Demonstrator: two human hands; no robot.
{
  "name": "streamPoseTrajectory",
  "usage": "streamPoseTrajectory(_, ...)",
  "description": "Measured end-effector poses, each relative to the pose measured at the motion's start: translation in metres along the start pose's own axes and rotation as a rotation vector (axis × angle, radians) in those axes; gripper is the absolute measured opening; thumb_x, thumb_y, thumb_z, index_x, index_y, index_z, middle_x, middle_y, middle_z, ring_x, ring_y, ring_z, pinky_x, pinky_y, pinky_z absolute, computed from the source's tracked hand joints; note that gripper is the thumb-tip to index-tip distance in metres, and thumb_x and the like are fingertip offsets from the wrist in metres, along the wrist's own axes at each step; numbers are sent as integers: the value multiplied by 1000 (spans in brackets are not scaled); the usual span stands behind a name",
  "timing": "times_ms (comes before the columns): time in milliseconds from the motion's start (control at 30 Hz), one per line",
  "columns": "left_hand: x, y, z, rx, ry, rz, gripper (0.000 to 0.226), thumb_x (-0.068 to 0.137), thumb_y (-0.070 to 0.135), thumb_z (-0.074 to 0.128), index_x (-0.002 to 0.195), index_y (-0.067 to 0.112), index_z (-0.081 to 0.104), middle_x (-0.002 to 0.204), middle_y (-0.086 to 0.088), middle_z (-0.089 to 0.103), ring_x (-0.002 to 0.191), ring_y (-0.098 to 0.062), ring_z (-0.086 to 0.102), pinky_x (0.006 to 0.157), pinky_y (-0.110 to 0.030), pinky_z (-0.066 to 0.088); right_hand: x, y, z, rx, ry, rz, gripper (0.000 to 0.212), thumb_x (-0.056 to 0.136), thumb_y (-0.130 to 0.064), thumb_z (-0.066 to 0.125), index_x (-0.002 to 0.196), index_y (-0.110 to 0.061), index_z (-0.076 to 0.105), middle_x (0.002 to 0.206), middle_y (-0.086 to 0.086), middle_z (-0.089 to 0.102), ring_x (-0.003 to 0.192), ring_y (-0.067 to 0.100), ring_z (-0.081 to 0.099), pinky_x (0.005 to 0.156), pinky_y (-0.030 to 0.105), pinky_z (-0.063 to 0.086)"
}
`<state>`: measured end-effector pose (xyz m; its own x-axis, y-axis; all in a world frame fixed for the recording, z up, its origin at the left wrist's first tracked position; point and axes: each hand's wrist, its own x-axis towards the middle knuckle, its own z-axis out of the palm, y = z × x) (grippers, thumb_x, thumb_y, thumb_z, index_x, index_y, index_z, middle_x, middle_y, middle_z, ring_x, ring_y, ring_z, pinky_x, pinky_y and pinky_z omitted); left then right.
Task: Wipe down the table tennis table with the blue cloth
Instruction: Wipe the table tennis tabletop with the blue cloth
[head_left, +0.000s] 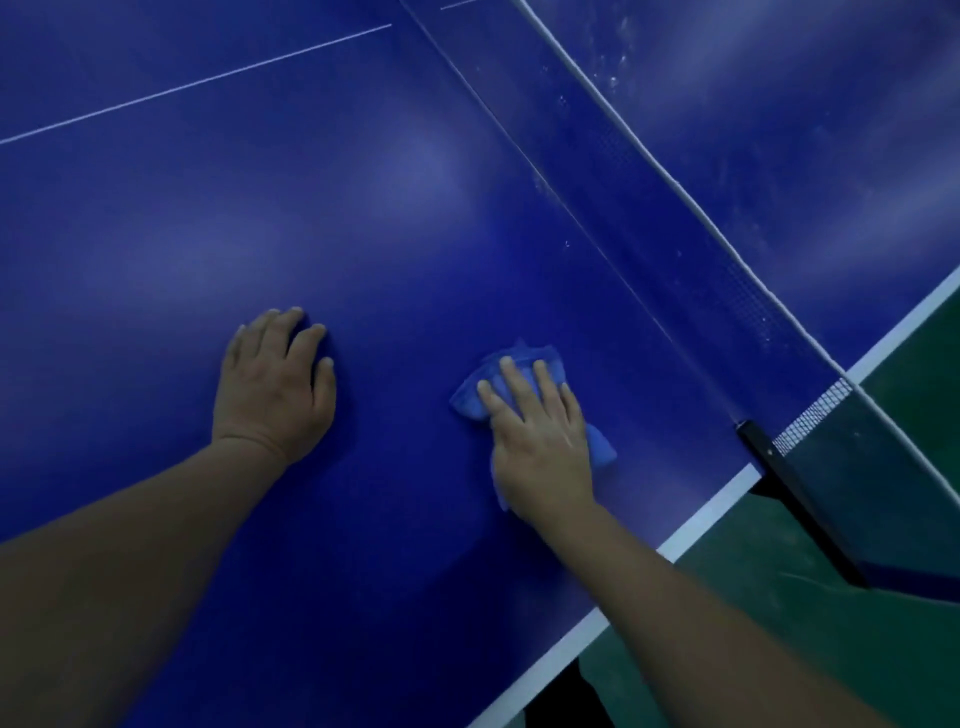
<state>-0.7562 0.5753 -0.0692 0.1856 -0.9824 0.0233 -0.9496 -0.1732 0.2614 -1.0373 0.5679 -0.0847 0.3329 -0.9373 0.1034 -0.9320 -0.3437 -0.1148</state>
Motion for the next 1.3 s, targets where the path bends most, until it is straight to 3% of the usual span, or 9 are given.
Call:
streamPoseTrajectory(33,1,3,0,3,-6,-24,52,94,33,36,128,-1,57,141,-21,48,135,-41,39,117,-57,23,0,10,-1,8,-24,-36,48,91,-15,45,136,-23,60,153,5,46,143,37,38,111,54,33)
streamPoseTrajectory(167,21,29,5,-20,3,-88,46,97,32,44,134,6,51,150,-17,39,142,-34,31,121,-53,13,-4,77,-17,-33,-9,297,44,93,-8,54,135,-15,62,152,10,46,139,42,41,103,60,42)
streamPoseTrajectory(233,36,45,12,-39,-23,-95,54,98,35,42,145,9,41,158,-13,29,149,-30,19,123,-50,6,-3,83,-17,-22,-5,339,42,95,-7,59,136,-15,60,153,9,44,142,40,38,105,61,40)
streamPoseTrajectory(400,50,53,30,-17,-35,-204,63,99,45,23,155,17,22,165,-9,6,153,-22,-6,123,-50,-4,58,44,0,27,-25,-11,47,94,-19,40,137,-20,59,155,6,43,146,35,33,113,53,33)
streamPoseTrajectory(600,55,54,26,-8,-98,-222,66,95,44,23,152,14,34,163,-12,21,153,-27,7,122,-52,2,242,-43,35,151,-47,-161,47,100,-26,34,144,-25,49,160,0,35,150,31,23,119,47,20)
streamPoseTrajectory(833,59,50,29,28,-75,-171,62,93,40,34,144,8,47,157,-18,33,148,-34,21,115,-57,11,425,-99,55,33,-166,-230,50,100,-29,40,150,-32,38,165,-4,20,151,29,15,118,43,15)
streamPoseTrajectory(1000,60,48,31,41,-45,-168,62,102,46,17,144,9,44,157,-18,34,147,-35,24,115,-60,14,425,-79,59,7,-107,-41,48,104,-33,33,152,-30,35,165,-3,19,151,29,15,120,45,13)
streamPoseTrajectory(1133,59,47,35,49,14,-151,58,94,42,34,143,11,41,155,-19,36,145,-37,27,114,-62,17,473,-113,55,53,-119,-117,47,105,-36,28,151,-30,36,165,-2,19,151,28,14,120,47,13)
streamPoseTrajectory(1300,61,48,35,63,5,-164,65,101,49,15,140,8,47,152,-21,39,143,-38,29,114,-62,17,522,-113,56,49,-174,-100,49,100,-34,40,149,-30,37,164,-3,20,150,28,17,120,46,14)
